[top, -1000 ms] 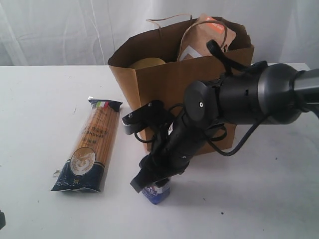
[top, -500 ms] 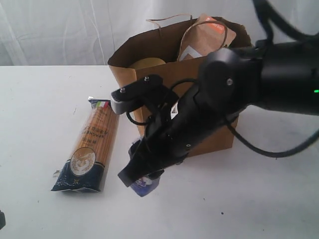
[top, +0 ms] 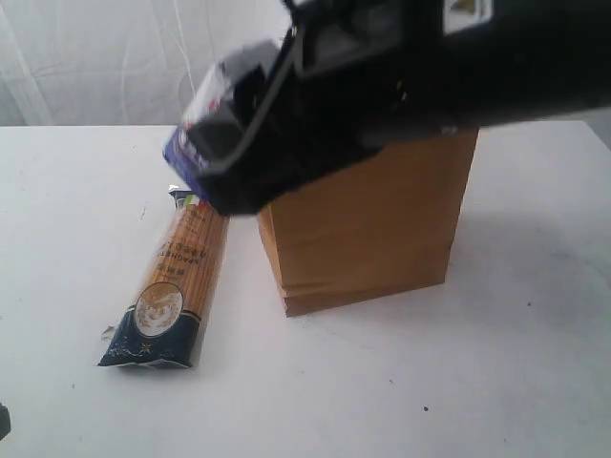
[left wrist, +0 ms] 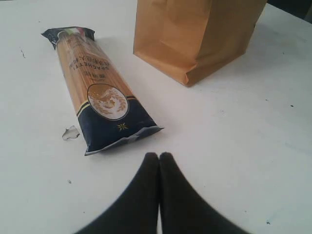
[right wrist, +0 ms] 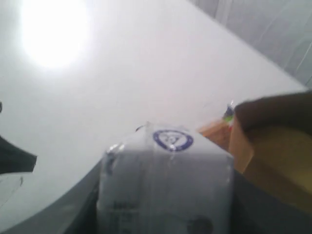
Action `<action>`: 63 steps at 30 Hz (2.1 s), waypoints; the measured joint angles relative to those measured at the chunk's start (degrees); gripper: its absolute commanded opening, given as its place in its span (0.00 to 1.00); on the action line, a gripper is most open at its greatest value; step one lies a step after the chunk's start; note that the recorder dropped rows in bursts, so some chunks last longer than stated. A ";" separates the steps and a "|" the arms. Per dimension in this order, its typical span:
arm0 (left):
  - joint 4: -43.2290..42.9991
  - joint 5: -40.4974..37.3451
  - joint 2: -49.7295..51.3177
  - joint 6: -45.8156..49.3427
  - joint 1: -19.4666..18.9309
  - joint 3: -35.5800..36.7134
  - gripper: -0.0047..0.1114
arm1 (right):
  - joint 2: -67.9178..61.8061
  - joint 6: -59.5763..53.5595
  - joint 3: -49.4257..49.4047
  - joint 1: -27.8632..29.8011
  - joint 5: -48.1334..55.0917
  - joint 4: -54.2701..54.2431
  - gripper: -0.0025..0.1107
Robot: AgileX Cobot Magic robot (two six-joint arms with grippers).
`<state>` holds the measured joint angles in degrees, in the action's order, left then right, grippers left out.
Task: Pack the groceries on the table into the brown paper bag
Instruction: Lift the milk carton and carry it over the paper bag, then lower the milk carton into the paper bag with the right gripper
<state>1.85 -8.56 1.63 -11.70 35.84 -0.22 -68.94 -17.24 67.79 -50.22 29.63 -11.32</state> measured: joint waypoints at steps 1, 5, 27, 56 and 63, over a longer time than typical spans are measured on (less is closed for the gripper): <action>0.00 0.00 0.00 0.00 0.00 0.00 0.04 | 0.40 -0.14 1.31 0.00 -0.39 1.29 0.02; 0.00 0.00 0.00 0.00 0.00 0.00 0.04 | 0.73 -0.13 6.32 0.00 -1.34 6.12 0.02; 0.00 0.00 0.00 0.00 0.00 0.00 0.04 | -7.30 9.64 12.55 17.30 -5.39 22.25 0.02; 0.00 0.00 0.00 0.00 0.00 0.00 0.04 | -18.72 10.99 12.55 21.24 -0.78 21.39 0.02; 0.00 0.00 0.00 0.00 0.00 0.00 0.04 | -21.18 11.21 12.55 21.24 -0.78 17.44 0.02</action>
<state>1.85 -8.56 1.63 -11.70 35.84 -0.22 -90.12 -6.03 80.34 -28.98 28.85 6.12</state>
